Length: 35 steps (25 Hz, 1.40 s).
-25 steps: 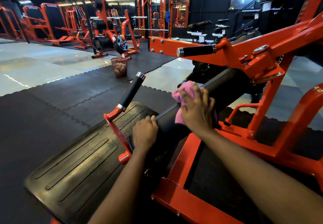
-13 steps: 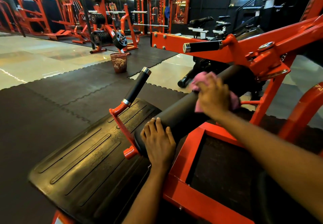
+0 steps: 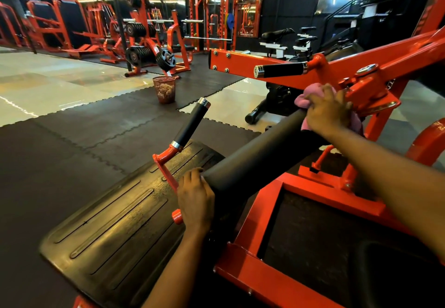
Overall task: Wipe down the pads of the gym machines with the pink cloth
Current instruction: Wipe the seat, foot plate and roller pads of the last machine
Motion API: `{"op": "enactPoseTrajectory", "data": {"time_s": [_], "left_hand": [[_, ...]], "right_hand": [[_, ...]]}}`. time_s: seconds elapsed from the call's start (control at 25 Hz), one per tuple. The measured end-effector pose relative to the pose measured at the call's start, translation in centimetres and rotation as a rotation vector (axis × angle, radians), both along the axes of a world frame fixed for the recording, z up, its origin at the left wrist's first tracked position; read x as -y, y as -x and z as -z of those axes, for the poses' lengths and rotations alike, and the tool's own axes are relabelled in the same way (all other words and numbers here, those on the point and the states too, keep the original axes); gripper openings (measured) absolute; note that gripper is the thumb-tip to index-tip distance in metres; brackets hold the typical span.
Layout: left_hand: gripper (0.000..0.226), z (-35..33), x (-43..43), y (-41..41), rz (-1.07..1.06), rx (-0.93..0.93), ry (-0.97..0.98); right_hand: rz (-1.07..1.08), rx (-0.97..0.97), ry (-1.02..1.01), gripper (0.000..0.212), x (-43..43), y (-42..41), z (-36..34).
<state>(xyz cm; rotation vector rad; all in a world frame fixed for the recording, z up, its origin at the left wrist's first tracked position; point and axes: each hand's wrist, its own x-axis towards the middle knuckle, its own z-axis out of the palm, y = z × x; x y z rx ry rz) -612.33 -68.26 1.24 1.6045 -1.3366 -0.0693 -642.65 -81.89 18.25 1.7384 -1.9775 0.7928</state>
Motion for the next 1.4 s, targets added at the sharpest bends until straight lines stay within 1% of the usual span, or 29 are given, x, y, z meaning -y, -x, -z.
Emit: {"op": "enactPoseTrajectory", "data": {"time_s": [0.04,0.16,0.24,0.32,0.36,0.4,0.48,0.56,0.64,0.72,0.84,0.88,0.96,1.0,1.04,1.08,1.12,1.2,1.24,1.32,1.36,1.4], "left_hand": [[0.033,0.2,-0.2,-0.3,0.038,-0.037,-0.030],[0.041,0.8,-1.1,-0.9,0.122,-0.111,-0.059],[0.036,0.8,-1.6,-1.1,0.130,-0.127,-0.033],[0.027,0.4,-2.2,-1.4,0.127,-0.142,-0.010],[0.025,0.0,-2.5,-1.5,0.128,-0.149,-0.011],[0.026,-0.6,-2.9,-1.7,0.140,-0.145,-0.021],[0.028,-2.2,-3.7,-2.0,0.190,-0.124,-0.048],[0.031,-4.7,-4.5,-1.9,0.268,-0.087,-0.063],[0.037,-7.4,-6.3,-1.5,0.378,-0.062,-0.047],[0.041,-10.1,-8.7,-0.9,0.526,-0.090,-0.035],[0.044,-14.0,-10.8,0.5,0.715,-0.112,-0.156],[0.040,-15.2,-10.9,1.1,0.726,-0.084,-0.197],[0.029,-16.7,-10.3,2.0,0.705,0.028,-0.213],[0.031,-17.0,-9.6,2.3,0.698,0.111,-0.199],[0.036,-16.8,-8.7,2.4,0.709,0.191,-0.168],[0.041,-16.1,-7.6,2.5,0.729,0.254,-0.133],[0.043,-15.3,-6.8,2.6,0.760,0.293,-0.105],[0.045,-14.3,-5.8,2.8,0.809,0.316,-0.106],[0.046,-14.4,-5.6,2.7,0.792,0.320,-0.137],[0.051,-15.7,-5.3,2.6,0.719,0.340,-0.224],[0.054,-16.8,-5.1,2.5,0.690,0.346,-0.248],[0.056,-18.0,-5.0,2.3,0.672,0.340,-0.259]], "right_hand": [[-0.034,-0.030,0.024,0.035,-0.8,-2.1,1.0],[-0.272,-0.141,0.047,0.037,-4.5,-9.6,5.3],[-0.355,-0.187,0.060,0.037,-7.8,-14.3,8.5],[-0.363,-0.183,0.062,0.036,-11.0,-17.3,10.8],[-0.367,-0.128,0.052,0.035,-11.9,-17.7,11.4],[-0.391,-0.030,0.041,0.034,-12.6,-17.5,11.5],[-0.518,0.229,0.018,0.037,-14.3,-16.2,10.9],[-0.671,0.478,0.068,0.040,-16.1,-14.8,9.7],[-0.717,0.623,0.100,0.048,-18.6,-13.7,8.2],[-0.726,0.685,0.112,0.063,-20.9,-12.8,6.7],[-0.751,0.693,0.090,0.086,-22.9,-11.5,6.2],[-0.748,0.691,0.068,0.095,-23.0,-11.0,6.5],[-0.746,0.710,-0.029,0.115,-22.4,-9.6,7.2],[-0.756,0.757,-0.087,0.124,-21.7,-8.9,7.8],[-0.777,0.825,-0.131,0.129,-20.9,-8.3,8.6],[-0.809,0.895,-0.165,0.129,-20.0,-7.8,9.6],[-0.852,0.952,-0.192,0.123,-19.1,-7.4,10.6],[-0.921,1.004,-0.220,0.101,-18.3,-6.9,11.9],[-0.916,1.006,-0.227,0.087,-18.2,-6.7,12.0],[-0.842,1.024,-0.227,0.060,-18.1,-6.8,10.8],[-0.795,1.026,-0.219,0.052,-18.3,-6.8,9.6],[-0.752,1.018,-0.216,0.048,-18.8,-6.8,7.9]]}}
